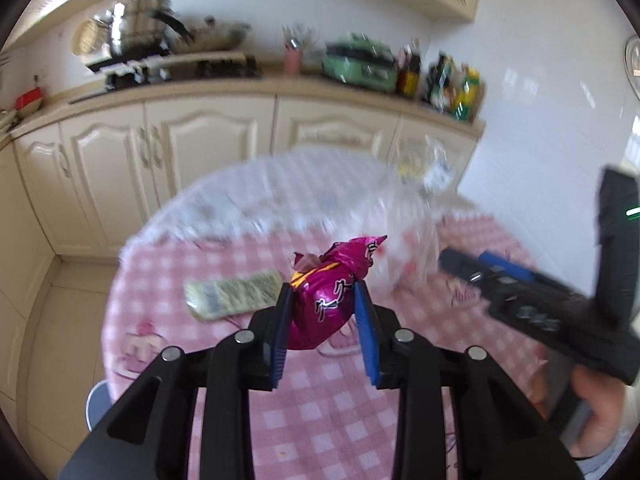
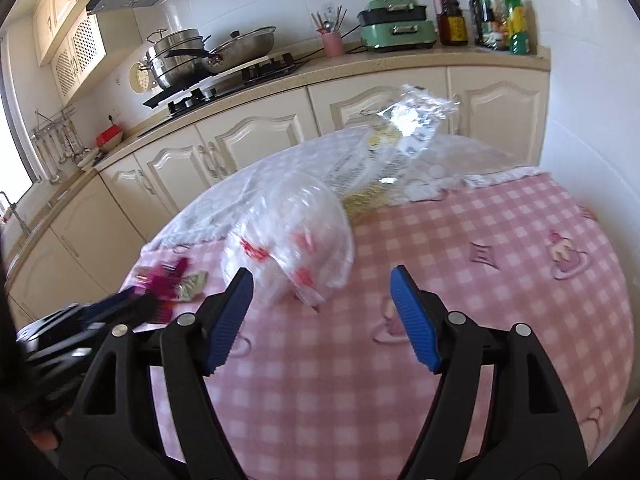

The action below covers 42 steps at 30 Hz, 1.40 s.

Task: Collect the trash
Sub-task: 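Grasp the magenta candy wrapper with the left gripper while the right grasps the clear plastic bag, then carry the magenta wrapper and clear bag over the blue bucket with both grippers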

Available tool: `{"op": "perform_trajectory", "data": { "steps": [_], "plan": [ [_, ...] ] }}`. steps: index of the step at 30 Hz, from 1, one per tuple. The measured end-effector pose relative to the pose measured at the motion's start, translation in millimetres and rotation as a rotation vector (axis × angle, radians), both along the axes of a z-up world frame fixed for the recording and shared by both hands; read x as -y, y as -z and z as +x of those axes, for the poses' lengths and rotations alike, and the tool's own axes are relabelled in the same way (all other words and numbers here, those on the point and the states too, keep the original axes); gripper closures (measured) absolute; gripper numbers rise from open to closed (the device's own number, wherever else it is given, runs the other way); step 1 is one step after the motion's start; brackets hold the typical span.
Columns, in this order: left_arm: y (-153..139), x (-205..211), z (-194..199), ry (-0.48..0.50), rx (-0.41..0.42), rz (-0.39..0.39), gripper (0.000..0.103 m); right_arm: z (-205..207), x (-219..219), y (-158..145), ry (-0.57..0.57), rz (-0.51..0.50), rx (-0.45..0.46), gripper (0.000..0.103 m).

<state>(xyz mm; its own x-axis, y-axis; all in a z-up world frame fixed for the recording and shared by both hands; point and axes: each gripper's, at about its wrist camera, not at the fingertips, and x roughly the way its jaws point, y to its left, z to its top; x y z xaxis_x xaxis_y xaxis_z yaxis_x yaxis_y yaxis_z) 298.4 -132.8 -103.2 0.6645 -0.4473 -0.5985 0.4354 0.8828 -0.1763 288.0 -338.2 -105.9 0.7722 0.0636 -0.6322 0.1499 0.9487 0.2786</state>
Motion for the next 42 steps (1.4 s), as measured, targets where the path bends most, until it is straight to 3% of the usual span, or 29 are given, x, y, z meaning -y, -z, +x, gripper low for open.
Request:
{"op": "perform_trajectory", "data": {
  "steps": [6,10,11,12,13,17,22,32,37,42],
  "plan": [
    [-15,-31,6,-0.117,0.051,-0.029,0.073,40,11,13,0.058,0.092,-0.058,0.028],
    [-14,-48,13,-0.178,0.052,-0.022,0.073,56,23,33,0.023,0.244,-0.084,0.028],
    [-13,-53,15,-0.187,0.047,-0.028,0.073,58,24,38,0.004,0.283,-0.094,0.030],
    [-12,-56,16,-0.191,0.042,-0.034,0.073,58,24,40,-0.016,0.298,-0.092,0.039],
    [-12,-59,17,-0.193,0.039,-0.037,0.073,57,22,39,-0.033,0.305,-0.086,0.064],
    [-11,-71,18,-0.204,0.029,-0.055,0.073,45,10,26,-0.040,0.227,-0.052,0.074],
    [-16,-94,8,-0.223,0.044,-0.080,0.073,18,-17,-2,-0.059,0.124,0.029,0.076],
    [-16,-166,-20,-0.291,0.053,-0.135,0.073,-9,-140,-61,-0.273,-0.001,0.179,0.076],
    [-8,-223,-32,-0.370,0.050,-0.150,0.073,1,-228,-55,-0.411,-0.046,0.172,0.076],
    [11,-282,-44,-0.471,0.027,-0.159,0.073,10,-313,-26,-0.533,-0.081,0.127,0.076]
  ]
}}
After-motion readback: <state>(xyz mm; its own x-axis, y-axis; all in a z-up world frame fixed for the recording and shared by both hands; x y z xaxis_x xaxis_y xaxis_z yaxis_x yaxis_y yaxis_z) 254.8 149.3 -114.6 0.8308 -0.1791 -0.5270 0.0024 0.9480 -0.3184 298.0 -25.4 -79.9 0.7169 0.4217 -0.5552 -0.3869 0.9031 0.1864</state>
